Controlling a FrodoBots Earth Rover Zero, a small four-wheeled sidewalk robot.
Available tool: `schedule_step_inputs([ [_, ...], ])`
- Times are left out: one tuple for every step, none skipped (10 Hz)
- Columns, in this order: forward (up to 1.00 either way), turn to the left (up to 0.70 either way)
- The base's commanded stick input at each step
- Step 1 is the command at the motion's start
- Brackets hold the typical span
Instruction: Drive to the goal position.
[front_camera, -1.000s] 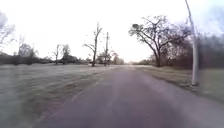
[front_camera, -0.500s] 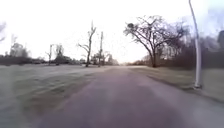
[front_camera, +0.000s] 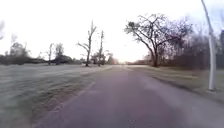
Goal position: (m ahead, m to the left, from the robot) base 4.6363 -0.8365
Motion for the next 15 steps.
schedule_step_inputs([
  [1.00, 0.00],
  [1.00, 0.00],
  [1.00, -0.13],
  [1.00, -0.40],
  [1.00, -0.40],
  [1.00, -0.40],
  [1.00, -0.40],
  [1.00, -0.40],
  [1.00, -0.40],
  [1.00, -0.40],
  [1.00, -0.25],
  [1.00, 0.00],
  [1.00, 0.00],
  [1.00, 0.00],
  [1.00, 0.00],
])
